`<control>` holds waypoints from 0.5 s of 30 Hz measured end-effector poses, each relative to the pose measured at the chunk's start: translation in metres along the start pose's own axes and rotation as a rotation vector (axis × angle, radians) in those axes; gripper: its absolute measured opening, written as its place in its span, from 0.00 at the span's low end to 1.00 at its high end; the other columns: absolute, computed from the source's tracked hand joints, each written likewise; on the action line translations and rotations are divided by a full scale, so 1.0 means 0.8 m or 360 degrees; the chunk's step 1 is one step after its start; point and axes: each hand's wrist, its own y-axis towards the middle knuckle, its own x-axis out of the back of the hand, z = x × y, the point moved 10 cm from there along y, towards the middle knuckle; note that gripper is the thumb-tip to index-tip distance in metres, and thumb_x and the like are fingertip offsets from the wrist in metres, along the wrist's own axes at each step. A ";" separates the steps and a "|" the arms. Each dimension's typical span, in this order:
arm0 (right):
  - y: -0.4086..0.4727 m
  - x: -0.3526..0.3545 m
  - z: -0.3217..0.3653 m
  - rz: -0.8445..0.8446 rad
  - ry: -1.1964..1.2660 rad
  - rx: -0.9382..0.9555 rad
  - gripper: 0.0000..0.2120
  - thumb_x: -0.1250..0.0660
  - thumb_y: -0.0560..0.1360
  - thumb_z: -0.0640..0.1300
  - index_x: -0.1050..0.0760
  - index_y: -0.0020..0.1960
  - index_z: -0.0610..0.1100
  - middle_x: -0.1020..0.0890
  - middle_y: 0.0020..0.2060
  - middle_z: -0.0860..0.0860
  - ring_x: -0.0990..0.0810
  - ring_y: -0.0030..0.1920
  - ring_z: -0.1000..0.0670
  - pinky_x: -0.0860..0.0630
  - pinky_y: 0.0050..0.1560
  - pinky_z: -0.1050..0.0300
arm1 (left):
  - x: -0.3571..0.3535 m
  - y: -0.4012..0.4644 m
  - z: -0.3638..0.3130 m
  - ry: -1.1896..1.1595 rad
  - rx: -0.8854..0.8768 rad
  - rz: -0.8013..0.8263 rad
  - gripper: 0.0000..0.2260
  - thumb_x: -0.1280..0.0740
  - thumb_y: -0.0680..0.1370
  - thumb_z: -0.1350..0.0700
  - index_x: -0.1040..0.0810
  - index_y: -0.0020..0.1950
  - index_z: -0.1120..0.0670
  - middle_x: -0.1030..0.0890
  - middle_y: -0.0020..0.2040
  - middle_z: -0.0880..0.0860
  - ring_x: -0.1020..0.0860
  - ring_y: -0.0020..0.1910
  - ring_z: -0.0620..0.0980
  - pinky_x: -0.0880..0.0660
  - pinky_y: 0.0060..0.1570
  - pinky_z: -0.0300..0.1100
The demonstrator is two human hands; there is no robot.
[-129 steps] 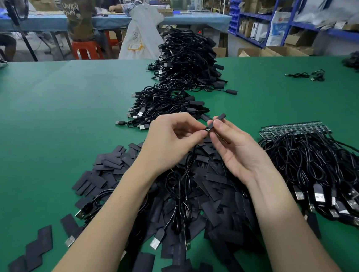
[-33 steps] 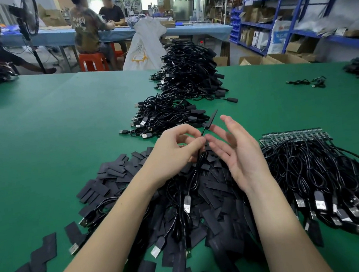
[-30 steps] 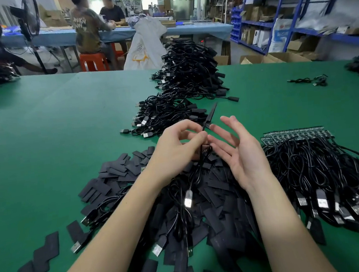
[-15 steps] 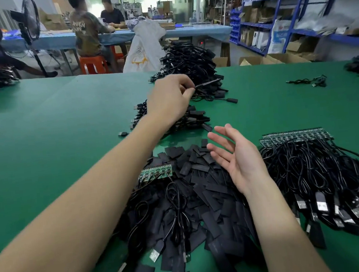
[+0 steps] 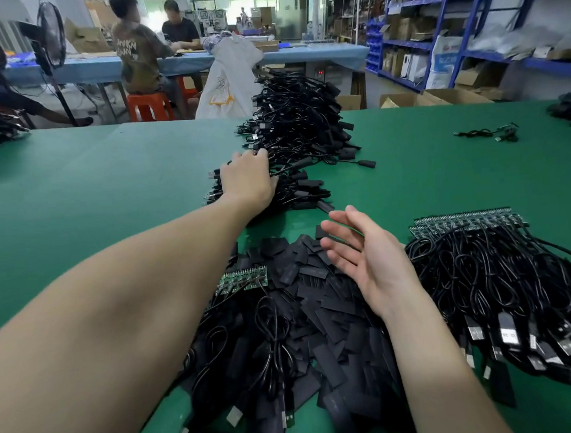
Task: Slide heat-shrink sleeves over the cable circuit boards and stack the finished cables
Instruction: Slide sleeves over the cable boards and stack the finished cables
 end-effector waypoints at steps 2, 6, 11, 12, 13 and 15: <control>0.000 0.000 -0.001 0.0001 -0.0014 -0.0008 0.12 0.35 0.82 0.51 0.18 0.55 0.44 0.12 0.47 0.48 0.14 0.41 0.51 0.18 0.40 0.60 | 0.003 -0.003 0.003 -0.0049 0.0024 -0.0035 0.18 0.34 0.80 0.46 0.28 0.65 0.56 0.23 0.62 0.58 0.27 0.64 0.61 0.30 0.60 0.55; 0.000 0.000 -0.001 -0.0012 -0.0014 -0.0021 0.12 0.34 0.82 0.50 0.17 0.54 0.44 0.12 0.47 0.48 0.14 0.40 0.52 0.19 0.38 0.61 | 0.027 -0.025 0.000 -0.0364 0.0056 -0.0160 0.16 0.35 0.79 0.47 0.26 0.62 0.55 0.22 0.59 0.56 0.27 0.61 0.58 0.30 0.60 0.54; 0.000 -0.002 -0.001 -0.0051 -0.0080 -0.0003 0.10 0.34 0.82 0.49 0.17 0.52 0.44 0.12 0.44 0.49 0.16 0.36 0.54 0.21 0.34 0.64 | 0.043 -0.088 -0.004 -0.0993 0.0089 -0.0170 0.09 0.36 0.80 0.46 0.21 0.45 0.48 0.18 0.42 0.46 0.21 0.45 0.49 0.22 0.50 0.48; 0.000 -0.002 0.001 -0.0066 -0.0127 0.0018 0.10 0.34 0.82 0.48 0.17 0.51 0.44 0.12 0.43 0.49 0.17 0.35 0.54 0.22 0.33 0.65 | 0.039 -0.102 -0.003 -0.1013 0.0111 -0.0100 0.15 0.38 0.81 0.43 0.21 0.40 0.48 0.18 0.38 0.45 0.20 0.41 0.49 0.22 0.48 0.47; 0.000 -0.002 0.002 -0.0081 -0.0180 0.0039 0.09 0.34 0.82 0.48 0.17 0.51 0.44 0.12 0.43 0.49 0.17 0.34 0.55 0.23 0.32 0.65 | 0.031 -0.114 -0.002 -0.1010 0.0140 -0.0004 0.20 0.41 0.82 0.41 0.21 0.37 0.50 0.18 0.35 0.47 0.20 0.39 0.49 0.23 0.47 0.46; 0.001 -0.004 0.003 -0.0090 -0.0261 0.0075 0.08 0.33 0.81 0.47 0.17 0.51 0.45 0.12 0.42 0.49 0.18 0.32 0.55 0.24 0.31 0.66 | 0.016 -0.137 0.007 -0.0923 0.0204 0.0130 0.26 0.45 0.83 0.39 0.19 0.37 0.54 0.18 0.33 0.50 0.19 0.38 0.52 0.24 0.44 0.45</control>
